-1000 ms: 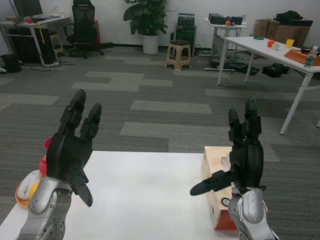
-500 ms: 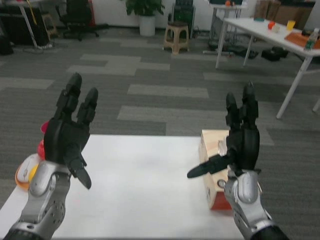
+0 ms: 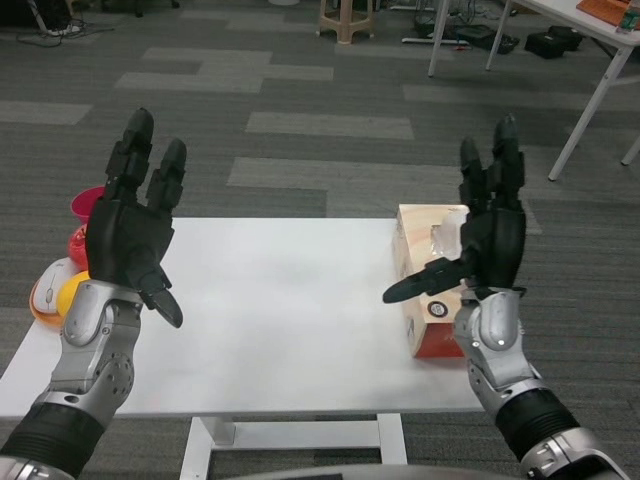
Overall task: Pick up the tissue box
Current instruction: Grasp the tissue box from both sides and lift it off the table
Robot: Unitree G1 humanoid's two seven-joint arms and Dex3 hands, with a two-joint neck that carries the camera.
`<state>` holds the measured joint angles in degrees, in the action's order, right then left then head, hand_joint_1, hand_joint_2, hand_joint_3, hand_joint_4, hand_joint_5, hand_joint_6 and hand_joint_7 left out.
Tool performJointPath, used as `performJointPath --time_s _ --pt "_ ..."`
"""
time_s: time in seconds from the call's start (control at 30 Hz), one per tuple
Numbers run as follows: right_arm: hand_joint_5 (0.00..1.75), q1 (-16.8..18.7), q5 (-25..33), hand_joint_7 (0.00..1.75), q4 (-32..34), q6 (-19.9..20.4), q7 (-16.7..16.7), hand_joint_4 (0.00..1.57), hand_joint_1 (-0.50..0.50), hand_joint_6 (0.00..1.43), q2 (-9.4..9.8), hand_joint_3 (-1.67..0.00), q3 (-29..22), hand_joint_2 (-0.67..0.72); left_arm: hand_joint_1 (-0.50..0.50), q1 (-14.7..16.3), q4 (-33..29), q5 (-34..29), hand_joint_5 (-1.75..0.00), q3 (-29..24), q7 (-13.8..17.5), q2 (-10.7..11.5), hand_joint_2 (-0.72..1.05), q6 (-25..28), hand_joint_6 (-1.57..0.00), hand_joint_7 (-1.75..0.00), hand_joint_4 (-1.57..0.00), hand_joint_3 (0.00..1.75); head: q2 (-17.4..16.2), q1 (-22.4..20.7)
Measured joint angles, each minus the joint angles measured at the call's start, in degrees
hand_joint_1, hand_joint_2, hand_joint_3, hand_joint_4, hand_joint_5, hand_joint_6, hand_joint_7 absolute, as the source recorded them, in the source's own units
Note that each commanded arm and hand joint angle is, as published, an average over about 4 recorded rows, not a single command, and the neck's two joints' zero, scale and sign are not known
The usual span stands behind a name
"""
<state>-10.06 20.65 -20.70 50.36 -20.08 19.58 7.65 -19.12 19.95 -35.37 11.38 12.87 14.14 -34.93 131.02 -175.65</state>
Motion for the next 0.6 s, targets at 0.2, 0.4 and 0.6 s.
performJointPath --time_s 0.2,0.4,0.6 --pt "0.0 3.2 0.3 0.0 1.4 -0.1 0.0 0.13 -0.46 0.0 0.84 -0.08 -5.0 0.47 0.5 -0.1 0.3 -0.1 -0.1 -0.1 0.0 0.0 -0.55 0.0 0.0 0.0 0.0 0.0 -0.8 -0.8" --pt "0.0 6.4 0.9 0.07 2.8 -0.2 0.0 0.14 -0.44 0.0 0.95 -0.08 -10.0 0.47 0.5 -0.1 0.5 -0.1 -0.1 -0.5 0.0 0.0 -0.55 -0.1 0.0 0.0 0.0 0.0 -0.9 -0.4" --pt "0.0 8.8 1.3 0.07 2.9 -0.3 0.4 0.14 -0.44 0.0 0.97 -0.06 -12.3 0.47 0.5 -0.2 1.7 -0.2 -0.1 -0.7 0.0 0.0 -0.55 -0.1 0.0 0.0 0.0 0.0 -0.8 0.5"
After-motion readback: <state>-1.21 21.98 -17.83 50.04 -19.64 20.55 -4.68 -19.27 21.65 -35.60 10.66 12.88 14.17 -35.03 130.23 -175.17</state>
